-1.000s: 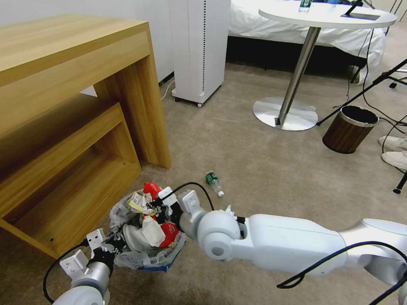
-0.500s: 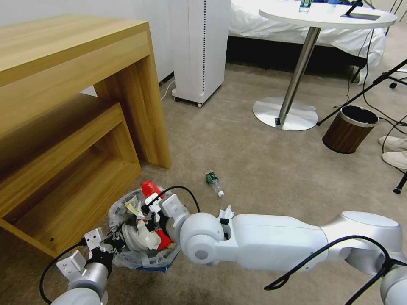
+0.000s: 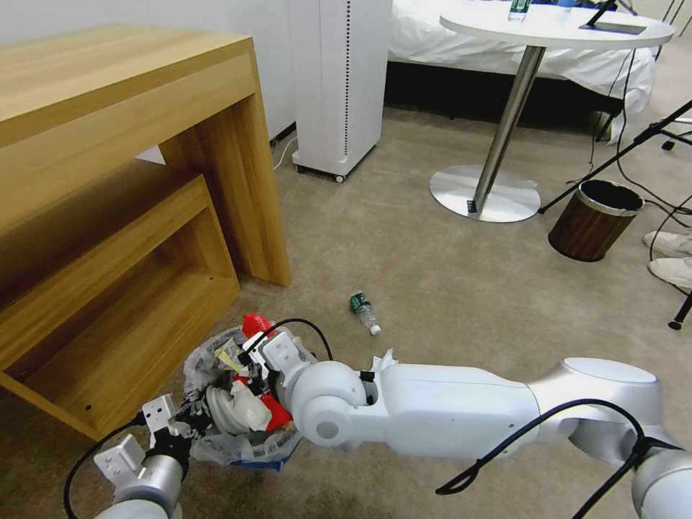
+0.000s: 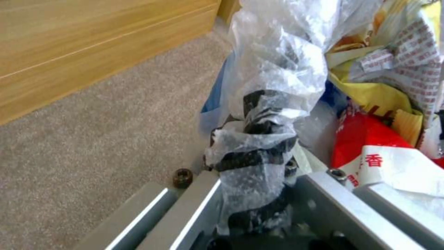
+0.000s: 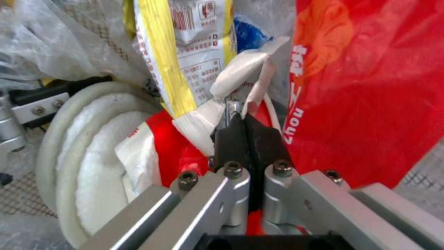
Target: Pick up the trash bin and place the garbage on the floor into it.
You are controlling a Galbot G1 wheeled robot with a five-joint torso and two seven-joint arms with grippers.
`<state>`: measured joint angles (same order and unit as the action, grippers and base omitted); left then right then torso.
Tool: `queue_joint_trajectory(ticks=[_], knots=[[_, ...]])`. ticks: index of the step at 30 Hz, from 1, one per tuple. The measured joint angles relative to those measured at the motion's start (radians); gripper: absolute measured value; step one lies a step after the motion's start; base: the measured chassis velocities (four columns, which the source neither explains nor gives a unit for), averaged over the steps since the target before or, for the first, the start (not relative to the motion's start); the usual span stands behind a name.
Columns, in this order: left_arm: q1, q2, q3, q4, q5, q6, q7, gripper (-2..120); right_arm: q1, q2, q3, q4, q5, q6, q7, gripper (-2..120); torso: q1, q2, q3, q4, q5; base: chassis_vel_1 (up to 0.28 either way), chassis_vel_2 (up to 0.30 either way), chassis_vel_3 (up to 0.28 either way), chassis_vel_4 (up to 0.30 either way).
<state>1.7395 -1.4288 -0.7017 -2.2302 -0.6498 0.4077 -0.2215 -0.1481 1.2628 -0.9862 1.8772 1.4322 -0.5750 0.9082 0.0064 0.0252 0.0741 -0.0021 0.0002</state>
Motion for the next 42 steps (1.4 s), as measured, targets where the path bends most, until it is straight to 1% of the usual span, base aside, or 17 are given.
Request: queue_joint_trajectory(ticks=[11,12,13,16,17,20,21,23,24,26,29,30,31,34,35,38,42], knots=[[0.005,-0.002,0.001,0.001,0.008,-0.004,0.003,0,-0.008,0.007,-0.005,0.005,-0.002,-0.005,-0.004,2,0.0,0.0,0.0,0.0,-0.0001,0.0,0.0,0.0,0.0],[0.005,-0.002,0.001,0.001,0.008,-0.004,0.003,0,-0.009,0.005,-0.006,0.01,-0.002,-0.003,-0.008,7,0.0,0.0,0.0,0.0,-0.0001,0.0,0.0,0.0,0.0],[0.005,-0.002,0.001,0.001,0.008,-0.004,0.003,0,-0.009,0.005,-0.006,0.01,-0.002,-0.003,-0.008,7,0.0,0.0,0.0,0.0,-0.0001,0.0,0.0,0.0,0.0],[0.005,-0.003,0.001,0.001,0.009,-0.004,0.003,0,-0.014,-0.004,-0.012,0.018,-0.024,0.012,-0.026,22,0.0,0.0,0.0,0.0,-0.0001,0.0,0.0,0.0,0.0],[0.005,-0.003,0.001,0.001,0.009,-0.004,0.003,0,-0.014,-0.004,-0.012,0.018,-0.024,0.012,-0.026,22,0.0,0.0,0.0,0.0,-0.0001,0.0,0.0,0.0,0.0],[0.002,-0.002,0.0,0.007,0.009,-0.004,0.004,0,-0.015,-0.028,-0.015,0.052,-0.038,0.019,-0.038,37,0.0,0.0,0.0,0.0,-0.0001,0.0,0.0,0.0,0.0],[0.002,-0.002,0.0,0.007,0.009,-0.004,0.004,0,-0.015,-0.028,-0.015,0.052,-0.038,0.019,-0.038,37,0.0,0.0,0.0,0.0,-0.0001,0.0,0.0,0.0,0.0],[-0.002,-0.003,0.001,0.011,0.01,-0.004,0.004,0,-0.017,-0.049,-0.017,0.072,-0.047,0.022,-0.04,48,0.0,0.0,0.0,0.0,0.0,0.0,0.0,0.0,0.0],[-0.002,-0.003,0.001,0.011,0.01,-0.004,0.004,0,-0.017,-0.049,-0.017,0.072,-0.047,0.022,-0.04,48,0.0,0.0,0.0,0.0,0.0,0.0,0.0,0.0,0.0],[-0.006,-0.007,0.004,0.015,0.012,-0.004,0.004,0,-0.02,-0.065,-0.017,0.083,-0.057,0.024,-0.043,59,0.0,0.0,0.0,0.0,0.0,0.0,0.0,0.0,0.0],[-0.008,-0.009,0.006,0.02,0.014,-0.004,0.004,0,-0.023,-0.074,-0.017,0.089,-0.062,0.025,-0.045,64,0.0,0.0,0.0,0.0,0.0,0.0,0.0,0.0,0.0],[-0.009,-0.012,0.008,0.026,0.017,-0.004,0.004,0,-0.024,-0.084,-0.017,0.095,-0.066,0.026,-0.046,72,0.0,0.0,0.0,-0.0001,0.0,0.0,0.0,0.0,0.0],[-0.009,-0.012,0.008,0.026,0.017,-0.004,0.004,0,-0.024,-0.084,-0.017,0.095,-0.066,0.026,-0.046,72,0.0,0.0,0.0,-0.0001,0.0,0.0,0.0,0.0,0.0],[-0.01,-0.016,0.008,0.035,0.024,-0.004,0.004,0,-0.026,-0.099,-0.017,0.104,-0.086,0.033,-0.055,87,0.0,0.0,0.0,0.0,0.0,0.0,0.0,0.0,0.0],[-0.01,-0.016,0.008,0.035,0.024,-0.004,0.004,0,-0.026,-0.099,-0.017,0.104,-0.086,0.033,-0.055,87,0.0,0.0,0.0,0.0,0.0,0.0,0.0,0.0,0.0],[-0.012,-0.019,0.011,0.036,0.027,-0.004,0.005,0,-0.026,-0.105,-0.017,0.105,-0.103,0.041,-0.066,97,0.0,0.0,0.0,0.0,0.0,0.0,0.0,0.0,0.0],[-0.013,-0.021,0.014,0.037,0.031,-0.003,0.005,0,-0.027,-0.112,-0.016,0.107,-0.123,0.049,-0.078,100,0.0,0.0,0.0,0.0001,0.0,0.0,0.0,0.0,0.0]])
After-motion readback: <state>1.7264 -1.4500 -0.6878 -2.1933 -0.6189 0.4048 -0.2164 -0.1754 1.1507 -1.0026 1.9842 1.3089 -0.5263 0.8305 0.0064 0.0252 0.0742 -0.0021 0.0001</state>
